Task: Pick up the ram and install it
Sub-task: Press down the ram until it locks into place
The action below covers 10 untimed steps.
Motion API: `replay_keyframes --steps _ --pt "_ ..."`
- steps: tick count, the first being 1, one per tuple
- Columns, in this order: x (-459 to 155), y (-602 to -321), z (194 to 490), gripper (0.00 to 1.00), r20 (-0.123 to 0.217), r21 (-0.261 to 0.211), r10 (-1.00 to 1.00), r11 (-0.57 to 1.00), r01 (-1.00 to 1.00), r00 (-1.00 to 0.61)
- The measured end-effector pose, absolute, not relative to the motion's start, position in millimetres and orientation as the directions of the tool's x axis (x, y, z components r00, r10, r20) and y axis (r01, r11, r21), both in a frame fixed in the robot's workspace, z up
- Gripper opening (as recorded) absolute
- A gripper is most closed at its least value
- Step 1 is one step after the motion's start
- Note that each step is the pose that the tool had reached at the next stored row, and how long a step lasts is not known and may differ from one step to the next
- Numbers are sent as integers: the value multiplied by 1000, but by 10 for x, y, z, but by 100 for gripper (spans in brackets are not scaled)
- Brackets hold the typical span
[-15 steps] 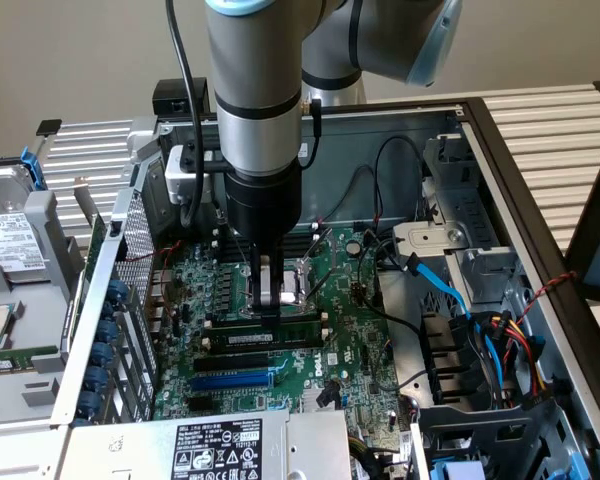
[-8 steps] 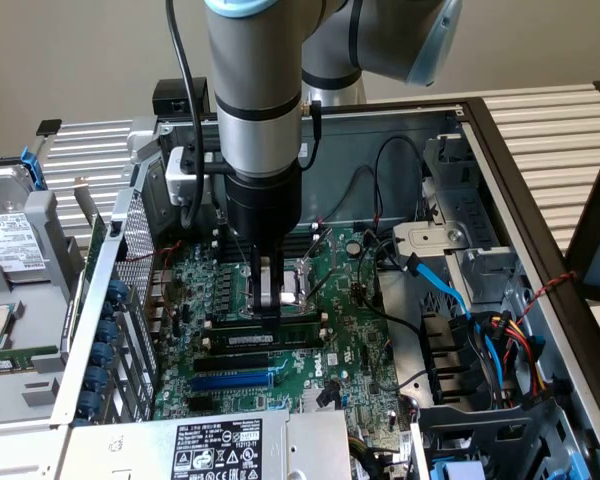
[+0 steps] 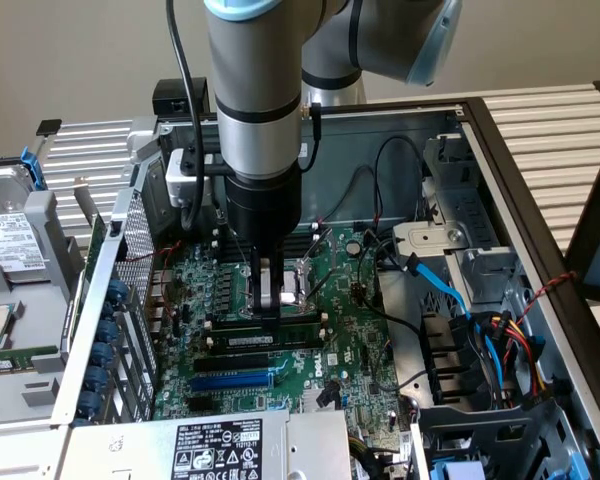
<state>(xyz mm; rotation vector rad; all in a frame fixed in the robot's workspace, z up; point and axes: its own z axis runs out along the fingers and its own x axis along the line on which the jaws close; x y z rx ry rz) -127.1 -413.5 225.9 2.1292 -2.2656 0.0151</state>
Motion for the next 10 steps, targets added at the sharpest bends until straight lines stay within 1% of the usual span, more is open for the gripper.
replay_keyframes --steps 10 --pt "-1270 -4135 2258 11 30 15 -998 62 -998 -62"
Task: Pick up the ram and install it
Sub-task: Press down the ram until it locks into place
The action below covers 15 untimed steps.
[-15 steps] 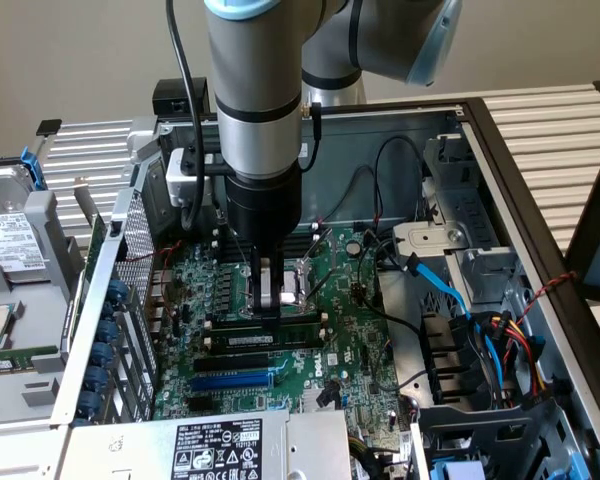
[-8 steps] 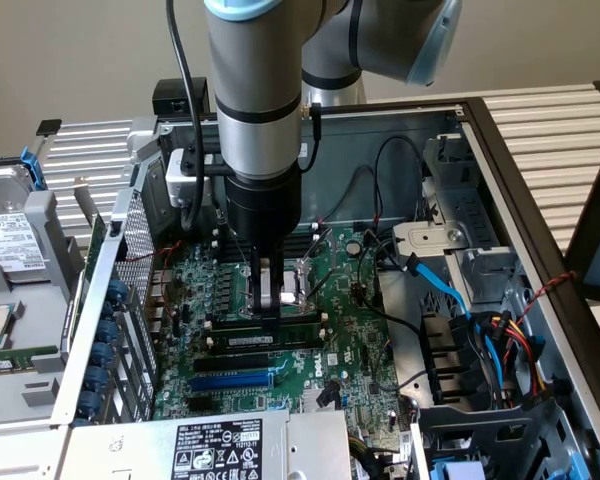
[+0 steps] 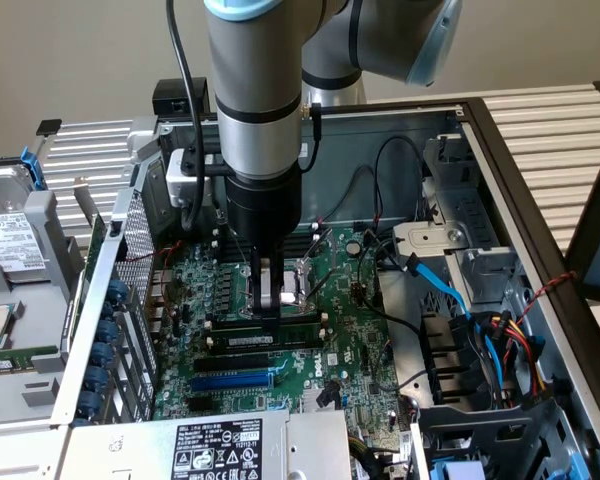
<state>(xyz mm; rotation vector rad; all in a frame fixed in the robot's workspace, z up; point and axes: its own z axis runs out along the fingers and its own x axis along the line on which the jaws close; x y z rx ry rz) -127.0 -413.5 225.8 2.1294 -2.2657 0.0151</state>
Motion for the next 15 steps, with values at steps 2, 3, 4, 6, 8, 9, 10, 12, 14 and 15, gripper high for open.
replay_keyframes --steps 2,3,4,6,8,9,10,12,14,15 --pt "-1270 -4135 2258 11 30 15 -998 62 -998 -62" --pt "-1270 -4135 2258 11 30 15 -998 62 -998 -62" --pt "-1270 -4135 2258 11 30 15 -998 62 -998 -62" --pt "-1270 -4135 2258 11 30 15 -998 62 -998 -62" --pt "-1270 -4135 2258 11 30 15 -998 62 -998 -62" --pt "-1270 -4135 2258 11 30 15 -998 62 -998 -62" --pt "-1270 -4135 2258 11 30 15 -998 62 -998 -62" --pt "-1270 -4134 2259 11 30 15 -998 62 -998 -62" --pt "-1270 -4134 2266 11 30 15 -998 62 -998 -62" --pt "-1270 -4134 2270 11 29 15 -998 62 -998 -62"
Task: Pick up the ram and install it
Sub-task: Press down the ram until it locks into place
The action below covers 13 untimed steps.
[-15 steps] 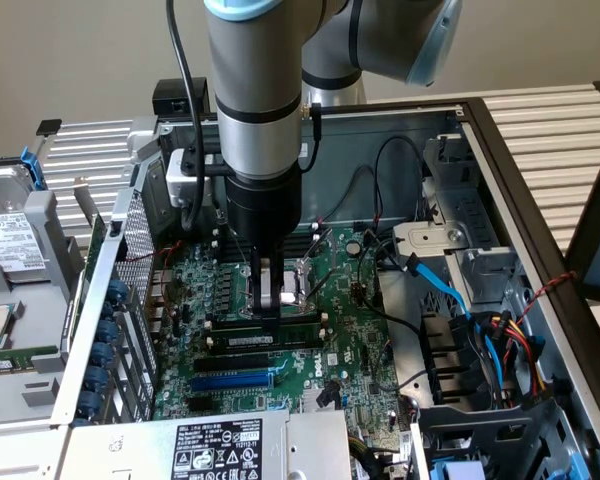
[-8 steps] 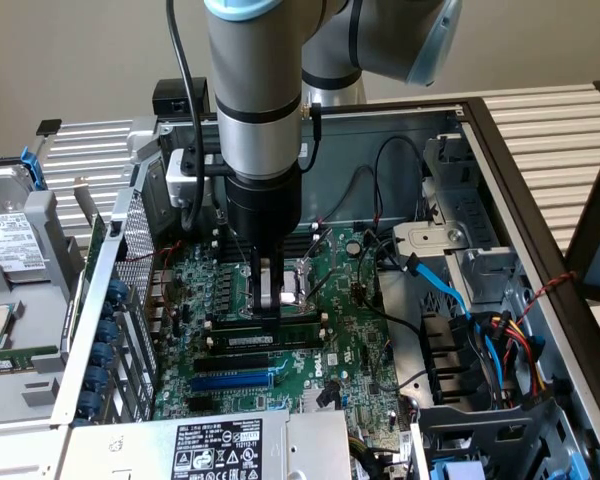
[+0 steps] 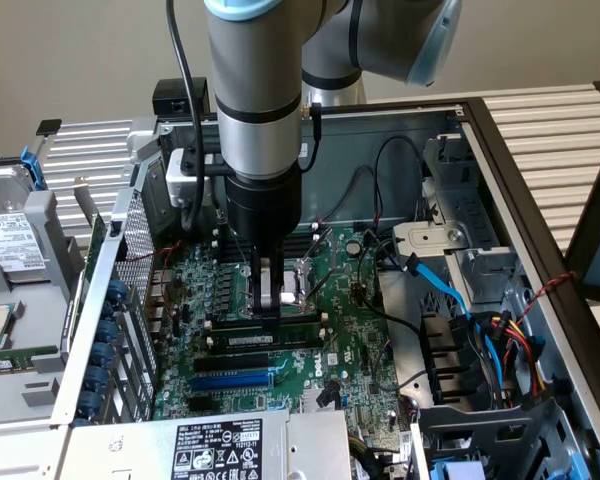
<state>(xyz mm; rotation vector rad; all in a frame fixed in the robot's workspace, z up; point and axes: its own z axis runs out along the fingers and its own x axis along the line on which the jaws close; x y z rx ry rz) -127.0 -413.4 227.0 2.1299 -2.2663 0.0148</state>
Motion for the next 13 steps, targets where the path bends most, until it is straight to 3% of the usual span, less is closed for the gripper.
replay_keyframes --steps 13 --pt "-1270 -4135 2407 11 31 16 -998 62 -998 -62"
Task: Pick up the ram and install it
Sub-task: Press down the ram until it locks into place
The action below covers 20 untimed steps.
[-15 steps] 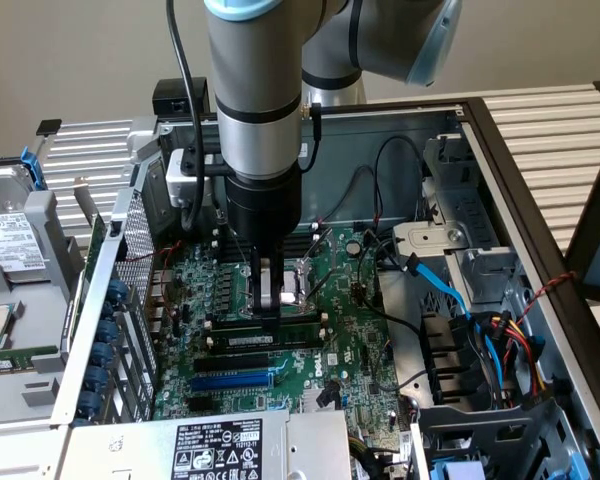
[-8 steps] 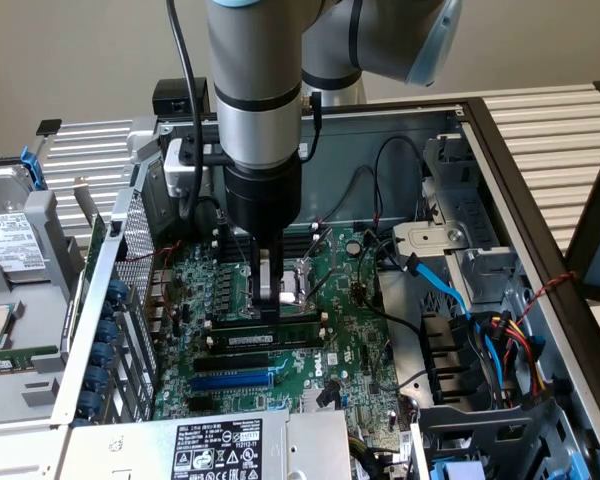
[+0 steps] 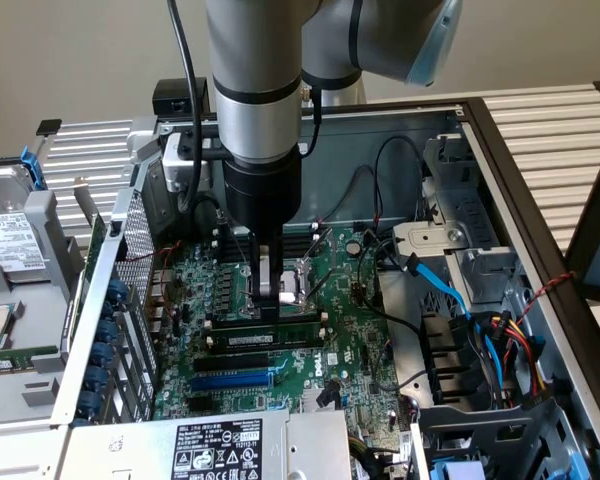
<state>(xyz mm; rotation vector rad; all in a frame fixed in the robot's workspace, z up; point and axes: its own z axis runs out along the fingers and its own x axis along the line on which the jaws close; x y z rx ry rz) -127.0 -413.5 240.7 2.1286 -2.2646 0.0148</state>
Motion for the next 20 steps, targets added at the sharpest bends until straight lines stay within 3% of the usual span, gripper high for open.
replay_keyframes --steps 20 --pt "-1270 -4135 2407 11 32 16 -994 104 -994 -103"
